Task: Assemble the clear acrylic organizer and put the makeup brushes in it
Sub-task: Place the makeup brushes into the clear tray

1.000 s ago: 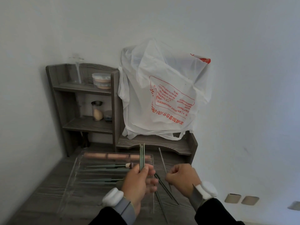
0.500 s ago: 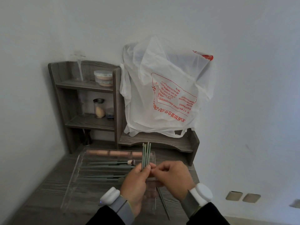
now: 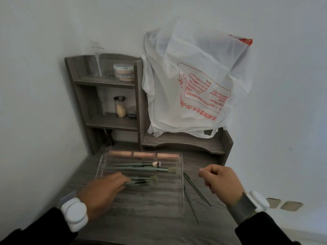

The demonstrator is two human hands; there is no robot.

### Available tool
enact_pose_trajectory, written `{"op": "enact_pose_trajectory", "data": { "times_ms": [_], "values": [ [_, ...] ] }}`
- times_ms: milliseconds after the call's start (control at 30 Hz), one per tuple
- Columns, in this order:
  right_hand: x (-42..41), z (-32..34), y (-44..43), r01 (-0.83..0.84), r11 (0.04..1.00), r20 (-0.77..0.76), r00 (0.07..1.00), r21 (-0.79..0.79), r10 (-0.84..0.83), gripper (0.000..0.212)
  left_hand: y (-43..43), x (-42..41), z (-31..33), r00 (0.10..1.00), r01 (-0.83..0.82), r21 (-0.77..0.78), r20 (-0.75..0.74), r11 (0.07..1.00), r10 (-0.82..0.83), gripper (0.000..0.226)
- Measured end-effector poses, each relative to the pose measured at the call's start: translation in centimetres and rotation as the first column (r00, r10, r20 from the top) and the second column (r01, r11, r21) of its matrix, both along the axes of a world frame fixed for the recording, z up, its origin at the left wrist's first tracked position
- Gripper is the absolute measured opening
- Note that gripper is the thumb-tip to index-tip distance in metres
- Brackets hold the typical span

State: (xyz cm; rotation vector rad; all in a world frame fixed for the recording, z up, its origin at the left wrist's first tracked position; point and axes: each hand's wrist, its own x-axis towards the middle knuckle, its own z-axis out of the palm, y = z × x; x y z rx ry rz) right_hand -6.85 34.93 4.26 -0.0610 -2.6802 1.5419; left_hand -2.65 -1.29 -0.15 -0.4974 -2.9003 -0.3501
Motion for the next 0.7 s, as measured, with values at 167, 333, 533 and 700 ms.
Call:
{"op": "enact_pose_trajectory", "data": {
  "times_ms": [167,333,533,700],
  "values": [
    [-0.2,0.3,-0.1,-0.017,1.000,0.010,1.000,-0.014,0.017,0.027,-0.5,-1.0,-2.2,0.986,0.116,-0.076,-0.108,0.990,-0.124,0.045],
    [-0.2,0.7,0.3,-0.023,1.000,-0.004,1.000,-0.015,0.023,0.026,-0.5,-1.1,-2.5,0.998,0.049,-0.080,-0.040,0.996,-0.053,0.026],
    [-0.5,0.9,0.1,-0.029,0.999,-0.020,0.999,-0.016,0.028,0.027,0.2,-1.4,-0.9,0.993,0.002,-0.049,0.122,0.999,0.004,0.038],
    [-0.5,0.8,-0.4,-0.038,0.999,-0.010,0.999,-0.025,0.038,0.026,0.0,-1.2,-0.8,0.995,0.021,-0.056,0.103,0.998,-0.015,0.031]
  ]
}}
